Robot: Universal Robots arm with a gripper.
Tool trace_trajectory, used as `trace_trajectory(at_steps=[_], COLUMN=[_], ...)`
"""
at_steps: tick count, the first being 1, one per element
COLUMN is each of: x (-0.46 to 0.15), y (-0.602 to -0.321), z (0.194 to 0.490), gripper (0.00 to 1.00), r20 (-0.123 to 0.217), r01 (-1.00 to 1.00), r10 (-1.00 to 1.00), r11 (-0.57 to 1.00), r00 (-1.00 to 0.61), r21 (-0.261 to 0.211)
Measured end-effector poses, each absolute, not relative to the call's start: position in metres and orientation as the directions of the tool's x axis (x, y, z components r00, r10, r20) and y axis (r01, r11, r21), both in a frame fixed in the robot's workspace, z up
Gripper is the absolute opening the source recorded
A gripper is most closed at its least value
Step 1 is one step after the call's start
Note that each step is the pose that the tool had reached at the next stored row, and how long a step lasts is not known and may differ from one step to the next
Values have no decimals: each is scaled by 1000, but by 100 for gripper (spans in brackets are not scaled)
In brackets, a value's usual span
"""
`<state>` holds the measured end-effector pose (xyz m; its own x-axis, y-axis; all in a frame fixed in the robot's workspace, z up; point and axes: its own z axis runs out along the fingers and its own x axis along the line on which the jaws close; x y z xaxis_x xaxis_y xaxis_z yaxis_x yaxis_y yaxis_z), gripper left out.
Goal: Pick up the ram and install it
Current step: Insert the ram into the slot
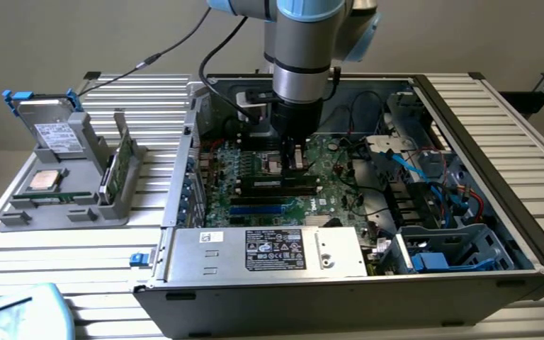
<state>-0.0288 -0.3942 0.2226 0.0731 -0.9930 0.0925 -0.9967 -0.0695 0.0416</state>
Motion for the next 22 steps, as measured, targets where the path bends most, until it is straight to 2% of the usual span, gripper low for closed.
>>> trace_trajectory(at_steps=[22], x=[-29], y=[-393], z=[220], gripper=[14], r20=[106], r01=[-997], r10=[-992], r11=[-69], r00=[74], r21=[46])
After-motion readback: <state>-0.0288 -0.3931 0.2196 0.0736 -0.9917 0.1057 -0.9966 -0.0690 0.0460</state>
